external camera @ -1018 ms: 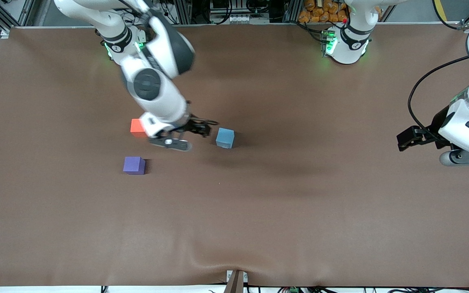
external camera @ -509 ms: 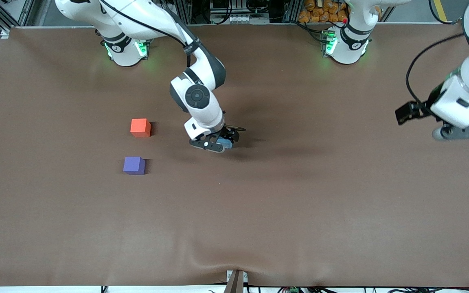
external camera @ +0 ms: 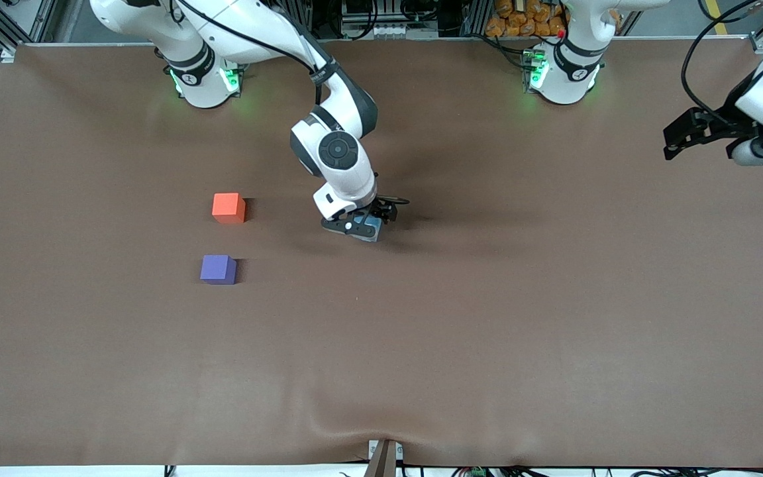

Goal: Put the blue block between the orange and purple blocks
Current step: 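Move the right gripper over the cyan cube while the left gripper withdraws, then close the right gripper around the cyan cube, then carry the cyan cube with the right gripper toward the orange cube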

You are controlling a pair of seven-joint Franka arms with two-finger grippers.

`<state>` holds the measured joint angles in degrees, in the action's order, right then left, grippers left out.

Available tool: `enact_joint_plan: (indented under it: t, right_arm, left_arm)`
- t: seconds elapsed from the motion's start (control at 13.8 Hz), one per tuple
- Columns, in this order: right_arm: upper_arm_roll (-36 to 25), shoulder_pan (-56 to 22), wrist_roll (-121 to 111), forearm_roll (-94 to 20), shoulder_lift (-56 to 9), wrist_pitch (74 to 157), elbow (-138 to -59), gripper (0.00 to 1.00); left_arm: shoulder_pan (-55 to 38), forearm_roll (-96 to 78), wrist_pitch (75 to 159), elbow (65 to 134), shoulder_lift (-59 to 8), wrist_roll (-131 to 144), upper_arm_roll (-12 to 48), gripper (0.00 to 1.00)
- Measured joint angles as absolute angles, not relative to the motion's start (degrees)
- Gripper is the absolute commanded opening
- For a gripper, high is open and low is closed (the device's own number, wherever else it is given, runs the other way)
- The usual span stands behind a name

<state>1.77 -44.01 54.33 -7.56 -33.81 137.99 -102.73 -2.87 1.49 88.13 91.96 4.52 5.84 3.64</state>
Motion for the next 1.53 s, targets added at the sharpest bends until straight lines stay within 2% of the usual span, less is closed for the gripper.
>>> enact_joint_plan:
  t: [0.07, 0.15, 0.22, 0.51, 0.73, 1.02, 1.16, 1.38, 1.53]
  right_arm:
    - [1.62, -44.0, 54.33, -7.03, -34.15, 137.98, -102.77, 0.42]
    - [1.48, -43.99, 54.35, -6.23, -34.44, 138.08, -102.74, 0.12]
    - [1.48, -44.0, 54.38, -5.66, -34.35, 137.89, -102.61, 0.0]
    - [0.73, -42.95, 54.43, -5.05, -34.01, 136.01, -101.71, 0.0]
    - [0.29, -38.31, 48.12, -4.49, -29.44, 122.17, -98.24, 0.0]
    - [-0.01, -26.36, 25.85, -4.49, -18.88, 107.85, -98.62, 0.0]
    - [-0.06, -20.38, 14.71, -4.51, -15.7, 107.67, -103.47, 0.0]
    - [-0.07, -15.32, 4.67, -4.51, -13.55, 116.14, -114.19, 0.0]
    - [-0.07, -12.68, 0.74, -4.88, -12.83, 118.78, -118.47, 0.0]
  left_arm:
    - [-2.33, 1.39, 88.14, 90.8, 4.11, 5.85, 4.65, 1.0]
    - [-2.07, 1.39, 88.14, 89.88, 3.66, 5.85, 5.57, 1.0]
    - [-2.01, 1.39, 88.06, 89.36, 3.27, 5.85, 6.2, 1.0]
    - [-1.57, 1.39, 86.2, 88.88, 2.61, 2.67, 6.61, 1.0]
    - [-1.3, 1.39, 85.48, 88.85, 2.55, 2.02, 6.59, 1.0]
    - [-1.29, 1.34, 85.46, 88.55, 2.54, 2.52, 6.63, 1.0]
    - [-1.27, 1.23, 85.11, 88.05, 2.57, 2.56, 6.61, 1.0]
    - [-0.11, 1.23, 83.51, 88.0, 2.51, 2.55, 6.41, 1.0]
    - [1.12, 1.16, 83.33, 88.0, 2.46, 2.44, 6.33, 1.0]
